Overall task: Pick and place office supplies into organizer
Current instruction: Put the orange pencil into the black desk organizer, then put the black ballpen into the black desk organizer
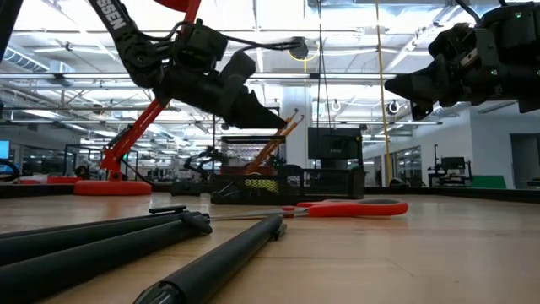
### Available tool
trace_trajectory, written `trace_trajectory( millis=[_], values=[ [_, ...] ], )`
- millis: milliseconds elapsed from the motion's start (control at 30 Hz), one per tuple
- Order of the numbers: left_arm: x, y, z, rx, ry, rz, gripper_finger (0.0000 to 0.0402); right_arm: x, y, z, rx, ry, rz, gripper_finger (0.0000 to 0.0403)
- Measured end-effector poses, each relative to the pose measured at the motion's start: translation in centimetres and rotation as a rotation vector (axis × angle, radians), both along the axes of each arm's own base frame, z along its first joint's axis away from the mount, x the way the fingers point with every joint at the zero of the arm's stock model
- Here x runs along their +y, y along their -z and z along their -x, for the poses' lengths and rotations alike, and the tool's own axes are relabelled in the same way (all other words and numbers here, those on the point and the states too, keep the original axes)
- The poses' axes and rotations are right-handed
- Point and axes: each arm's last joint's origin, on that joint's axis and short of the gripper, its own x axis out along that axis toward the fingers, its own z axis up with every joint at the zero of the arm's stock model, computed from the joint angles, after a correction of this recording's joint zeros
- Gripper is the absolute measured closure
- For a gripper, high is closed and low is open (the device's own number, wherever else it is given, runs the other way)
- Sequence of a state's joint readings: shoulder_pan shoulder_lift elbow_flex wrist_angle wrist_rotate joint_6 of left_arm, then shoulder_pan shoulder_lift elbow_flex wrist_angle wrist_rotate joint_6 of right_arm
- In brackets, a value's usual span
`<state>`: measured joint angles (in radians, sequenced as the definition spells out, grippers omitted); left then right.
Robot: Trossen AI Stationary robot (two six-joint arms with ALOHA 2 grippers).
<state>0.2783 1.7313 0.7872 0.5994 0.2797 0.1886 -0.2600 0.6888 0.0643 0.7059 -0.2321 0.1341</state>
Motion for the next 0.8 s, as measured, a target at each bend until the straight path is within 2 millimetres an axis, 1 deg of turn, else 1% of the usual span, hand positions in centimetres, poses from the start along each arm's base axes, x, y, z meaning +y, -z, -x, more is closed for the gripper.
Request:
trace_trajectory(
  millis=[100, 167, 233, 367, 533, 600, 667, 733, 800],
  values=[
    [0.0, 0.2, 0.1, 0.014, 0.000, 0.008, 0.0397, 0.0, 0.0, 0.0, 0.000, 0.000, -0.004, 0.0399],
    [0.0, 0.2, 0.1, 0.014, -0.003, 0.024, 0.0391, 0.0, 0.0, 0.0, 0.000, -0.003, -0.007, 0.0399],
    [0.0, 0.2, 0.1, 0.015, -0.008, 0.042, 0.0371, 0.0, 0.0, 0.0, 0.000, -0.005, -0.008, 0.0399],
    [-0.1, 0.3, 0.1, 0.024, -0.008, 0.052, 0.0318, 0.0, 0.0, 0.0, 0.001, -0.005, -0.011, 0.0399],
    [-0.1, 0.2, 0.1, 0.016, -0.003, 0.042, 0.0261, 0.0, 0.0, 0.0, 0.002, -0.005, -0.008, 0.0399],
    [-0.3, -0.2, 0.1, 0.001, 0.007, 0.026, 0.0246, 0.0, 0.0, 0.0, 0.003, -0.005, -0.008, 0.0399],
    [-0.8, -1.2, 0.0, -0.035, 0.028, -0.006, 0.0237, 0.0, 0.0, 0.0, 0.003, -0.005, -0.005, 0.0398],
    [-1.3, -2.2, 0.1, -0.068, 0.042, -0.044, 0.0233, 0.0, 0.0, 0.0, 0.004, -0.005, -0.005, 0.0398],
    [-1.7, -3.1, 0.3, -0.082, 0.020, -0.089, 0.0233, 0.0, 0.1, 0.0, 0.008, -0.007, -0.006, 0.0398]
  ],
)
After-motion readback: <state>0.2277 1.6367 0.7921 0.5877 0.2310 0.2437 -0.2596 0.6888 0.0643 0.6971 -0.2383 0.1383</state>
